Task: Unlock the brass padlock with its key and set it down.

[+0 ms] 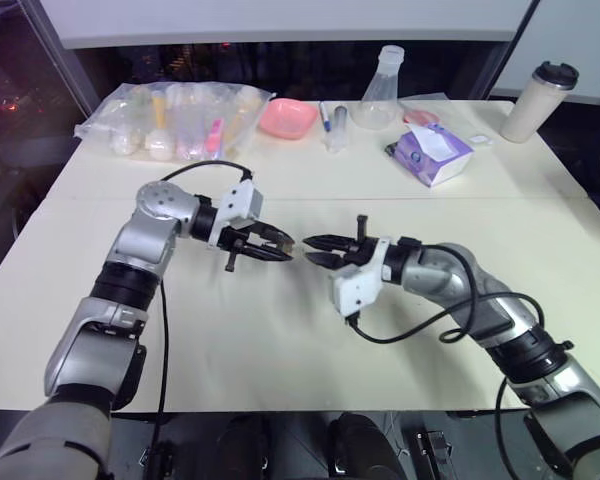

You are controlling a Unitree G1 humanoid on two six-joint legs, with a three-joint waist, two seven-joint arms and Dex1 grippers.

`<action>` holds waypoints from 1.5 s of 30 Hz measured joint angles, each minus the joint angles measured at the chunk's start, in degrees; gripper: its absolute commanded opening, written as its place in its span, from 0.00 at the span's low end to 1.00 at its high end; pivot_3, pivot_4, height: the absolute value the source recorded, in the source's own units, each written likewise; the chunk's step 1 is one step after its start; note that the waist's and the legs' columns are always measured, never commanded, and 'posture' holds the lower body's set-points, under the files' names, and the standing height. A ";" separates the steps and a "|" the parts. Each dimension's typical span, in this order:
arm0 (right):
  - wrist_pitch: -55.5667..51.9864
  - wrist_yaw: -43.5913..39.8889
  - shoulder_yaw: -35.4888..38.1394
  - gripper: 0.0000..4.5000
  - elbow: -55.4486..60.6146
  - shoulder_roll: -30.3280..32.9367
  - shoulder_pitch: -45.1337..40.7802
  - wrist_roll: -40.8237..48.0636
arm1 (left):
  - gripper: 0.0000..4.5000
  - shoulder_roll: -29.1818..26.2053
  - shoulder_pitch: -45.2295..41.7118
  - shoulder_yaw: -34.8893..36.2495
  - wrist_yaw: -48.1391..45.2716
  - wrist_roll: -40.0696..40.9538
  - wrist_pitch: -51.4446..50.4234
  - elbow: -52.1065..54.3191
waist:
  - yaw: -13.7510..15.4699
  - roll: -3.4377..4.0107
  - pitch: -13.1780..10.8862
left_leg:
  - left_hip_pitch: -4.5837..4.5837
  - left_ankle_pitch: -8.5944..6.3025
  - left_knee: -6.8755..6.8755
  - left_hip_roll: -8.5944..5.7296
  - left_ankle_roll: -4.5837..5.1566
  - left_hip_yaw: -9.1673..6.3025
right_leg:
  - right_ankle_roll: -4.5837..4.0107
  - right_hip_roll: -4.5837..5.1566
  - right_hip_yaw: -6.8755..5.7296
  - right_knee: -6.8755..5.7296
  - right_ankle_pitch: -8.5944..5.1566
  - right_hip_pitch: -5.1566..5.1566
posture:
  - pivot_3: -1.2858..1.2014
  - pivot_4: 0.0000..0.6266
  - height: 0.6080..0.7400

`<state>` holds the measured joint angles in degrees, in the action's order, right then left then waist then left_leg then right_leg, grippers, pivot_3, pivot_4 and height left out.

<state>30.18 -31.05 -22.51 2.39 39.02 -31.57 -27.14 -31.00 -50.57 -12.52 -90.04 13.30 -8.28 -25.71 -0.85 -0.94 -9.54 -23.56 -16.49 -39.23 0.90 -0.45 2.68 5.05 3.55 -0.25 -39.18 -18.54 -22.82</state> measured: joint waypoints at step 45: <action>17.69 7.31 0.50 0.00 -9.28 -3.76 -6.85 -6.46 | 0.98 -3.25 -3.81 -6.70 -2.28 10.82 -2.77 0.57 | -0.06 0.00 0.00 | 0.01 0.03 -0.03 0.02 -0.05 0.00 | 0.00 0.06 0.03 -0.03 0.00 0.01 | 0.52 0.24 0.81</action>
<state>47.87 -23.73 -22.01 -6.89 35.26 -38.43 -33.61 -34.25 -54.38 -19.22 -92.32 24.12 -11.05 -25.13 -0.91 -0.95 -9.54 -23.55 -16.46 -39.26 0.92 -0.50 2.67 5.05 3.61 -0.22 -39.21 -18.54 -22.81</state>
